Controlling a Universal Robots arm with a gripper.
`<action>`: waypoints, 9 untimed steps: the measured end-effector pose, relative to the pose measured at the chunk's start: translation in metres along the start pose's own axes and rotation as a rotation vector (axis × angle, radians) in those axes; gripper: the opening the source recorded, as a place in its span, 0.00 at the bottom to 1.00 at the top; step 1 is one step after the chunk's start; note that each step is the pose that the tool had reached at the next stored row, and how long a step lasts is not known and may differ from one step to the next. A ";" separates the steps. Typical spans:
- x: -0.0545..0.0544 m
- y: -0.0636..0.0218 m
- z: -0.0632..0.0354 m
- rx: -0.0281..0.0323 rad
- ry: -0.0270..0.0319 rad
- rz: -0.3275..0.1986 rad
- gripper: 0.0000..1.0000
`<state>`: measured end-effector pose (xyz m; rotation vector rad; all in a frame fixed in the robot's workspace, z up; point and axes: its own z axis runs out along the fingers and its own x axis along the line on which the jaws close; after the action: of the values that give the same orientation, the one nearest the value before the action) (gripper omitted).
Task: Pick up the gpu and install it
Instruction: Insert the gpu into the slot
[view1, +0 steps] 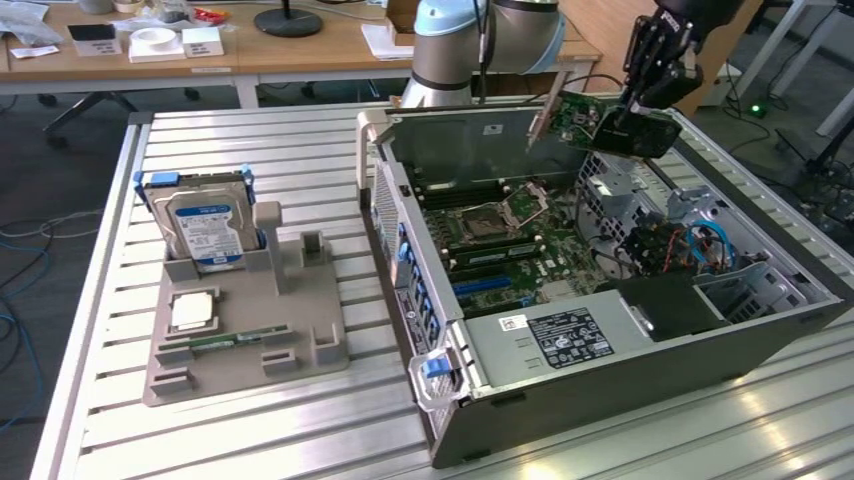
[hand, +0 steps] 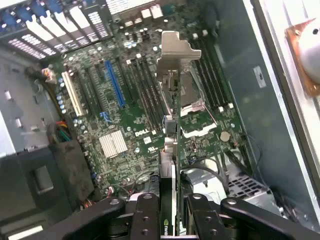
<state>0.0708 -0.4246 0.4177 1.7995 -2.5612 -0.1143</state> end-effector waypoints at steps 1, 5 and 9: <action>0.000 0.0000 0.0002 -0.0006 0.0010 -0.016 0.26; 0.000 -0.0001 0.0010 -0.0028 0.0053 -0.082 0.26; 0.000 -0.0001 0.0017 -0.0051 0.0096 -0.148 0.26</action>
<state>0.0708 -0.4246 0.4159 1.9810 -2.4168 -0.1128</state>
